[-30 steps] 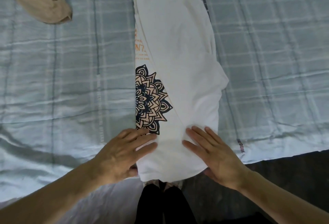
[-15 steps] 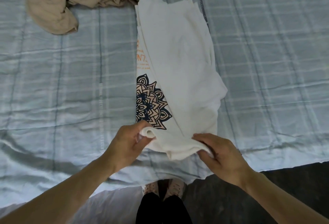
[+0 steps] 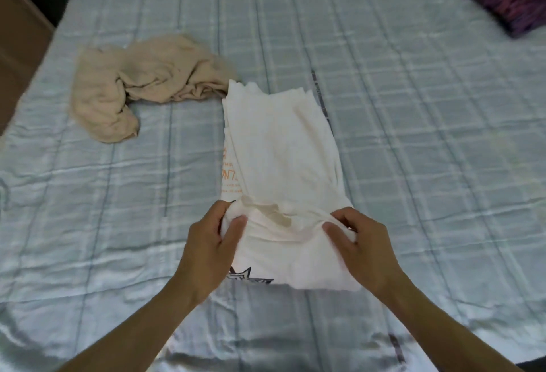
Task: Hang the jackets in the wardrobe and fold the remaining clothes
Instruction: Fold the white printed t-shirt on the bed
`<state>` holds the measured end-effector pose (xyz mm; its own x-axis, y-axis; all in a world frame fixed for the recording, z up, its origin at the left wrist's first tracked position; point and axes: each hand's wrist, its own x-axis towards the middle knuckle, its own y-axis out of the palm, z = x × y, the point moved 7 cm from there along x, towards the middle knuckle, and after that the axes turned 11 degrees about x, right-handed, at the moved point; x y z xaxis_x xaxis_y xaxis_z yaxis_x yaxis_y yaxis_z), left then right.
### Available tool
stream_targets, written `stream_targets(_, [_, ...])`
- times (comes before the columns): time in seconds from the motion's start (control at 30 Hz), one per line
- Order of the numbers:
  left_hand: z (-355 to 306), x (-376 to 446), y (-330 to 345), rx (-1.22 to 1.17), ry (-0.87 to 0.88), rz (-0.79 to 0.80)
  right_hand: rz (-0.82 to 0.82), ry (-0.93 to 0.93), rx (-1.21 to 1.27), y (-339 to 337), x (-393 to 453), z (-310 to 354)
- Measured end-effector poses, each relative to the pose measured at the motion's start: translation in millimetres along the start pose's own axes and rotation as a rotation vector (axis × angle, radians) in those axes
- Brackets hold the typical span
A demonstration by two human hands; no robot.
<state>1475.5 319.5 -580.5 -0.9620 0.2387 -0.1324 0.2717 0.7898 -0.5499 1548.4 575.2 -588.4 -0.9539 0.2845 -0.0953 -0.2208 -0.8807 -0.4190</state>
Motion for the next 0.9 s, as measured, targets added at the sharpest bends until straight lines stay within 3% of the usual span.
stream_targets(0.4, [-27.8, 208.3, -34.8, 0.171, 0.024, -0.154, -0.149, -0.060, -0.005, -11.0, 206.8, 53.8])
stream_targets(0.57, [-0.3, 287.5, -29.8, 0.100, -0.197, -0.178, -0.200, -0.048, 0.015, 1.1, 281.2, 46.2])
stream_targets(0.7, [19.2, 296.0, -18.4, 0.110, -0.387, -0.206, -0.092, 0.118, -0.095, 17.5, 296.3, 17.6])
stream_targets(0.73, [16.0, 291.8, -23.0, 0.163, -0.329, -0.264, -0.069, 0.111, -0.152, 19.1, 292.7, 15.2])
stream_targets(0.8, [-9.1, 276.1, -25.6, 0.356, -0.018, -0.380, -0.027, -0.020, -0.312, 24.7, 277.7, 20.7])
stream_targets(0.9, [-39.2, 247.6, 10.2, 0.582, 0.399, -0.268, 0.127, -0.296, -0.528, 56.4, 245.7, 30.9])
